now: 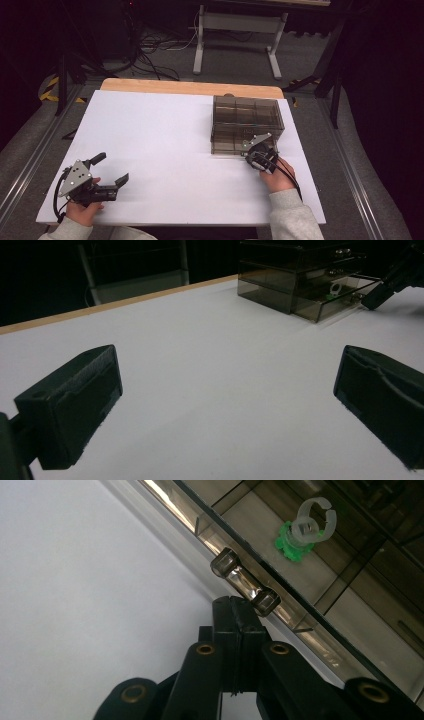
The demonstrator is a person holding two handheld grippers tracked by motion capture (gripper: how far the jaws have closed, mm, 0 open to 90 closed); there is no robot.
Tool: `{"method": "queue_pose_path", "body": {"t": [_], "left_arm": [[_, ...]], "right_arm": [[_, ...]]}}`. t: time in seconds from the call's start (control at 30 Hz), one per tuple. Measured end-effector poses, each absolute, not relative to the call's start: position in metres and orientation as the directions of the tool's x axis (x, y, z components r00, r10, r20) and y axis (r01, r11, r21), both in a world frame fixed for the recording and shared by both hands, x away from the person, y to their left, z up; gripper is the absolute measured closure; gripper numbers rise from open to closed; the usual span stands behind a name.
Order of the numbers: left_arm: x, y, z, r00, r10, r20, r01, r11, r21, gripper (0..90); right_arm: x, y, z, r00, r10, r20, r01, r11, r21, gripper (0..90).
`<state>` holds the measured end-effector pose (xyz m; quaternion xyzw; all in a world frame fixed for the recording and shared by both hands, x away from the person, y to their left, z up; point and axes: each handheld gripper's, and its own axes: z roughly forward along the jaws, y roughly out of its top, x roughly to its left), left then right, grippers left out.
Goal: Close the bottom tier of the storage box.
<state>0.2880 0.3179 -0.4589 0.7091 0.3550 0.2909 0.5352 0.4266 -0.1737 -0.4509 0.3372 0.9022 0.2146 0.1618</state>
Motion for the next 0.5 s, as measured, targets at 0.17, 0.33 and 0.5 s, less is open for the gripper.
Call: {"method": "queue_pose_path", "body": {"t": [0.17,0.33,0.5], "left_arm": [[0.288,0.318,-0.459,0.578,0.815,0.032,0.192,-0.175,0.966,0.3],[0.288,0.318,-0.459,0.579,0.815,0.033,0.192,-0.176,0.965,0.3],[0.288,0.318,-0.459,0.578,0.816,0.033,0.193,-0.175,0.965,0.3]], "right_arm": [[0.431,-0.173,-0.452,-0.707,0.692,-0.148,0.544,0.665,0.512,90.0],[0.434,-0.171,-0.454,-0.695,0.703,-0.154,0.545,0.654,0.525,90.0],[0.438,-0.170,-0.454,-0.684,0.711,-0.165,0.541,0.646,0.538,90.0]]}}
